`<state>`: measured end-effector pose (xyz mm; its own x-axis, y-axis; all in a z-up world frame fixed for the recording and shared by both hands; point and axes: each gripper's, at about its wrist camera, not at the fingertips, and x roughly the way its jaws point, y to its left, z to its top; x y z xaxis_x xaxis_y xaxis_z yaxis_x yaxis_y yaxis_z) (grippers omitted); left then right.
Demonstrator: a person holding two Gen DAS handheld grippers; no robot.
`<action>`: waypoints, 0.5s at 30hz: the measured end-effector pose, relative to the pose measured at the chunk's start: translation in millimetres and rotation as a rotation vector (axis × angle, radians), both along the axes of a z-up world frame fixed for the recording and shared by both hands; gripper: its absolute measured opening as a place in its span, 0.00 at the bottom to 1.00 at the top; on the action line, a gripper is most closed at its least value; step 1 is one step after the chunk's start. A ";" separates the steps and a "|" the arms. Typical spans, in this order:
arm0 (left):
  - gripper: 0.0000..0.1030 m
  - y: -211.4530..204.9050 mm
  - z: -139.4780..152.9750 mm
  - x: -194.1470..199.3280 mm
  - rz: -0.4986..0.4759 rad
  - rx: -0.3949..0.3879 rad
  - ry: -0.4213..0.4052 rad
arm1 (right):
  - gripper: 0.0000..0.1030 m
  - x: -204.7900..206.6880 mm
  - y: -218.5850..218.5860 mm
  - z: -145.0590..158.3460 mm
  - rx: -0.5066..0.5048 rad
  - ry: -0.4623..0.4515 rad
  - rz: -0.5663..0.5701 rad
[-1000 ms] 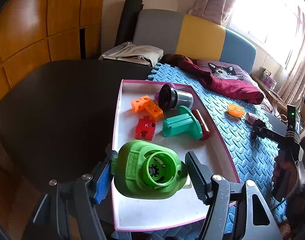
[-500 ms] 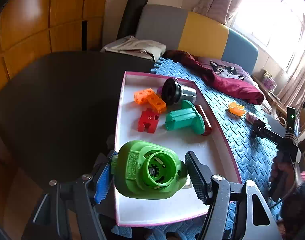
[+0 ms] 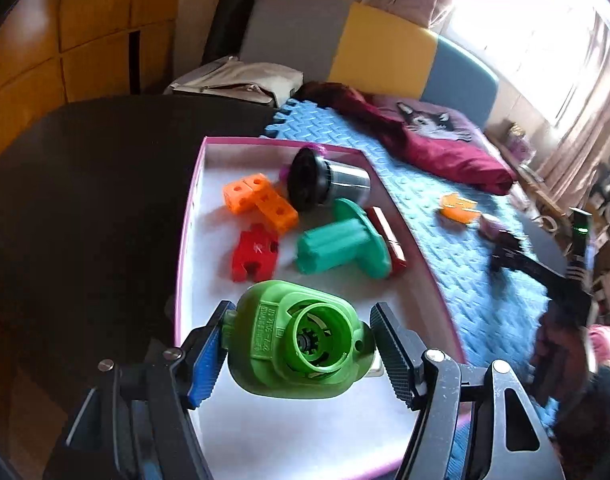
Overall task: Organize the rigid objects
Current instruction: 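Carry the green-and-white toy over the tray while the right gripper grasps the brown comb, then lower the green-and-white toy into the tray and open the left gripper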
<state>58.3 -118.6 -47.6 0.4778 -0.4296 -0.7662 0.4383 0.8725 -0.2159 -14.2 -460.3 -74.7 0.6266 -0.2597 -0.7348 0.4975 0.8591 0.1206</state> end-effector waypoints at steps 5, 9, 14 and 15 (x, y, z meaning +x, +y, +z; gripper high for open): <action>0.68 -12.9 -21.3 35.0 0.030 0.050 0.059 | 0.52 -0.1 0.3 0.1 0.001 -0.001 0.000; 0.73 -10.4 -21.6 45.0 0.070 0.041 0.065 | 0.52 0.0 -0.9 -0.4 0.004 -0.002 0.000; 0.88 -5.8 -12.5 31.4 0.076 0.060 0.008 | 0.52 1.1 -3.0 -3.1 0.016 0.010 -0.004; 0.90 -4.5 -9.6 26.1 0.084 0.071 -0.023 | 0.51 2.2 -3.6 -4.7 0.018 0.022 -0.008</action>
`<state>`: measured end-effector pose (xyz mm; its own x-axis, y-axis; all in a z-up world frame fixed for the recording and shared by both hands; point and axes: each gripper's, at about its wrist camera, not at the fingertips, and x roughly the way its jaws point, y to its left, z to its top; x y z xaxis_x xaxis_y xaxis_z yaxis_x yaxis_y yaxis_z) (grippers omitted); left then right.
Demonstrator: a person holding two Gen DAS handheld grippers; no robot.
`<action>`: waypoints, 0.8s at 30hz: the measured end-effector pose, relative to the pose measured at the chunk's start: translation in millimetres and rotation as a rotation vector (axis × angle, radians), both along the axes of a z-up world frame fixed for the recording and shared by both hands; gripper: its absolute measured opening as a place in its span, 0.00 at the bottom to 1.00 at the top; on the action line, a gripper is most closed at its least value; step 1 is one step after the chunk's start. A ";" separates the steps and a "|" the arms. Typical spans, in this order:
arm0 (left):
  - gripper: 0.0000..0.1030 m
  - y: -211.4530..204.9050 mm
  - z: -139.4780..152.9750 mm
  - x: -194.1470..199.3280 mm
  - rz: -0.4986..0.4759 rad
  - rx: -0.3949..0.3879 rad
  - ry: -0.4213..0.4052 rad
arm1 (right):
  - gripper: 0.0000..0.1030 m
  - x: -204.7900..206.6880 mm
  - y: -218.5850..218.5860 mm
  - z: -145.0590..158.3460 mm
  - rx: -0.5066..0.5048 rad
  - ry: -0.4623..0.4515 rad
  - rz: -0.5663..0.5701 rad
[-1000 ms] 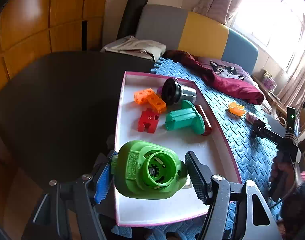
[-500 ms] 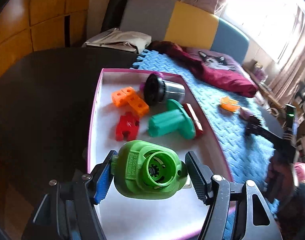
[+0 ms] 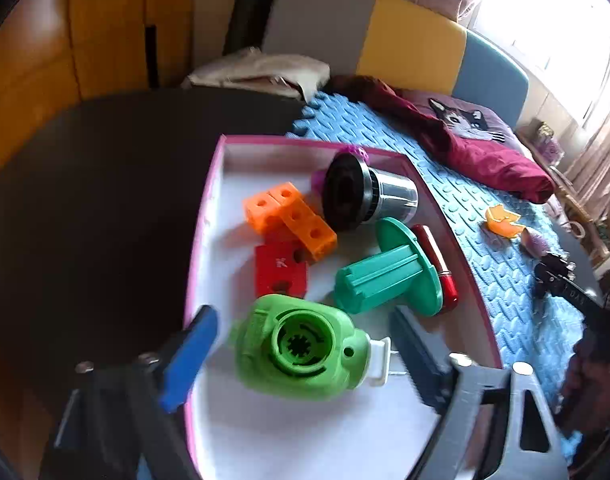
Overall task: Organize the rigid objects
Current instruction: 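Lower the green-and-white toy into the tray and open the left gripper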
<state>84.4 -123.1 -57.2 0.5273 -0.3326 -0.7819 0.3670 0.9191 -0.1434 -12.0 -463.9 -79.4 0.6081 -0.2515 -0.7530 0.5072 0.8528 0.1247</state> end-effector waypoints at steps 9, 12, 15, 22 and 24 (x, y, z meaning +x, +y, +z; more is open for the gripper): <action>0.90 8.2 16.2 -31.4 0.037 0.025 -0.136 | 0.51 0.4 -0.2 -1.0 0.001 0.004 -0.004; 0.90 12.8 19.9 -37.9 0.055 0.007 -0.145 | 0.51 0.1 -0.2 -0.8 0.006 0.000 -0.004; 0.90 18.4 22.1 -41.7 0.073 -0.015 -0.139 | 0.51 -1.0 -2.0 -0.9 0.015 -0.008 -0.005; 0.90 26.9 22.0 -50.0 0.099 -0.029 -0.136 | 0.51 -2.8 -3.4 -0.7 0.022 -0.016 -0.011; 0.90 27.1 21.4 -52.5 0.100 -0.025 -0.138 | 0.51 -3.0 -3.8 -0.7 0.023 -0.016 -0.012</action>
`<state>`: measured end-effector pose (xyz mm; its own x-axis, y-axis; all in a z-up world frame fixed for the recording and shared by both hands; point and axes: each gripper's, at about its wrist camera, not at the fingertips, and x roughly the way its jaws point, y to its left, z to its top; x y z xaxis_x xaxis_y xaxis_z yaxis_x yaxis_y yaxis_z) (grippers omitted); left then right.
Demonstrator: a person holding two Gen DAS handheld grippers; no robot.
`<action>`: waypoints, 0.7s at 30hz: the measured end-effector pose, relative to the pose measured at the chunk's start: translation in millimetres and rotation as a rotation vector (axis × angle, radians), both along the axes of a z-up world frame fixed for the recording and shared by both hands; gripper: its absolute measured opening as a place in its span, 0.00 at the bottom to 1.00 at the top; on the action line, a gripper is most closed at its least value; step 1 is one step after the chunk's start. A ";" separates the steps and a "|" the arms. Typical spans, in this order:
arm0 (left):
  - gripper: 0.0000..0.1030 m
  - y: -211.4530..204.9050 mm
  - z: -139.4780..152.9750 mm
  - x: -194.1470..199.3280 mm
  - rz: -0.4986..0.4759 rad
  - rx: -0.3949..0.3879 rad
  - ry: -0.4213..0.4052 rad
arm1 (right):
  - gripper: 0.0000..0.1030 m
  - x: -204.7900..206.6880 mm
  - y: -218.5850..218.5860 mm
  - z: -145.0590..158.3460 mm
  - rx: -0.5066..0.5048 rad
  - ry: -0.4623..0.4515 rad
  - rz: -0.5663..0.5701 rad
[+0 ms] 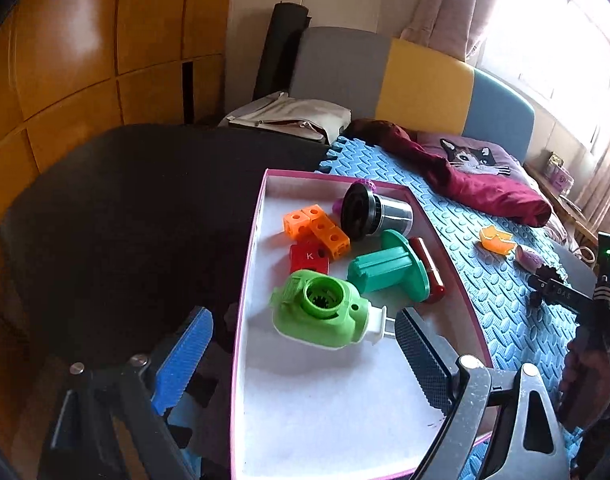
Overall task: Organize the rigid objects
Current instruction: 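Lower the green-and-white toy into the tray and open the left gripper, then carry the brown comb into the tray with the right gripper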
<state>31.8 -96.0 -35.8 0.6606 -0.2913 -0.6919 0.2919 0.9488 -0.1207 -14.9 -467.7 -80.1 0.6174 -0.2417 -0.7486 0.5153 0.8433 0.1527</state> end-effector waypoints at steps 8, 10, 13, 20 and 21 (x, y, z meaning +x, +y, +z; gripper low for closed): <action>0.91 -3.6 3.5 -8.0 0.000 0.025 -0.020 | 0.51 0.2 0.2 0.1 -0.002 0.001 -0.001; 0.91 -3.4 4.5 -8.9 0.003 0.027 -0.025 | 0.51 0.3 0.0 0.0 -0.003 0.002 -0.005; 0.91 -2.1 5.4 -9.5 0.007 0.025 -0.027 | 0.51 -0.9 -0.7 0.0 -0.010 0.006 -0.019; 0.92 0.7 6.3 -11.0 0.010 0.033 -0.031 | 0.50 -3.1 -2.5 0.1 -0.010 0.007 -0.037; 0.91 1.5 6.0 -10.9 0.011 0.033 -0.029 | 0.50 -3.1 -2.8 0.0 -0.009 0.006 -0.036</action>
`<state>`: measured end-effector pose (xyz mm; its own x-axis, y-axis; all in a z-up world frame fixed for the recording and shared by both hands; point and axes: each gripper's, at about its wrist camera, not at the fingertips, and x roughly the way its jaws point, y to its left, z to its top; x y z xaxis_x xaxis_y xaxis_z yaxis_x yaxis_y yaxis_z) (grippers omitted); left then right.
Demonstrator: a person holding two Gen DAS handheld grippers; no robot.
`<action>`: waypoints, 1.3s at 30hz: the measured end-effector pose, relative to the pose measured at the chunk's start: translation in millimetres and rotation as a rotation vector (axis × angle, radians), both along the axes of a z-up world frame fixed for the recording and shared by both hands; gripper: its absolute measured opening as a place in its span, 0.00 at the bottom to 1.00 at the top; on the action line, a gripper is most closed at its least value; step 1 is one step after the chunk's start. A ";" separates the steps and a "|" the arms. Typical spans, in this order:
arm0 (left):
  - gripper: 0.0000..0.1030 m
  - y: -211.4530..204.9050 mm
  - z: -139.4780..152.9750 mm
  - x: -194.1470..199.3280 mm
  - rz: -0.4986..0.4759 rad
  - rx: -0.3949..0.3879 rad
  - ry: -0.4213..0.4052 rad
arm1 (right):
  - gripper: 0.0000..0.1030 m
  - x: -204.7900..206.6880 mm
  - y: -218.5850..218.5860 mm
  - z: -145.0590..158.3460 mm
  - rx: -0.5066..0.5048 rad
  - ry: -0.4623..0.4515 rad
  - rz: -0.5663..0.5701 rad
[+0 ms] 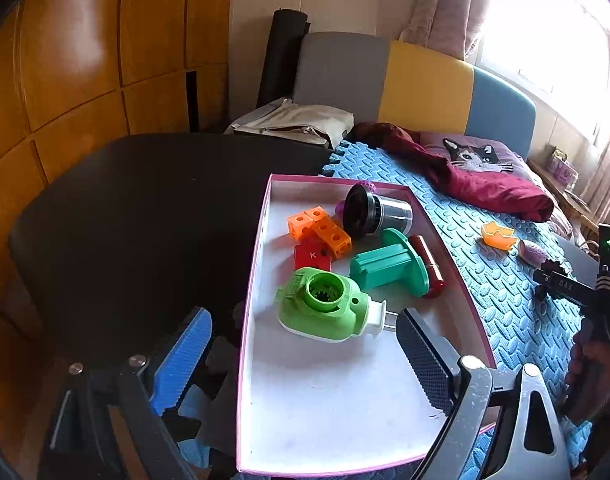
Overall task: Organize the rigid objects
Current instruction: 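Carry the brown comb into the tray with the right gripper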
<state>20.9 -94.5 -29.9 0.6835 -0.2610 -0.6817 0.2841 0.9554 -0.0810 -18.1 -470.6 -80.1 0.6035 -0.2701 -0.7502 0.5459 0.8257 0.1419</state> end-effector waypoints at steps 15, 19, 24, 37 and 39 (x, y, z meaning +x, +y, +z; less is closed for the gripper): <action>0.92 7.6 1.0 -2.6 0.009 -0.006 -0.004 | 0.50 -1.0 0.8 0.6 -0.003 0.002 0.000; 0.92 11.5 2.3 -2.9 0.014 -0.012 -0.008 | 0.50 -1.3 6.8 1.4 -0.014 0.016 0.022; 0.91 16.0 2.5 -4.5 0.018 -0.007 -0.014 | 0.50 -5.0 31.5 1.7 -0.008 0.019 0.099; 0.91 22.1 8.3 -9.7 0.025 -0.010 -0.040 | 0.50 -12.6 110.5 24.6 0.007 -0.041 0.322; 0.91 23.0 7.5 -9.8 0.028 -0.008 -0.039 | 0.50 -12.9 123.2 34.3 0.013 -0.067 0.362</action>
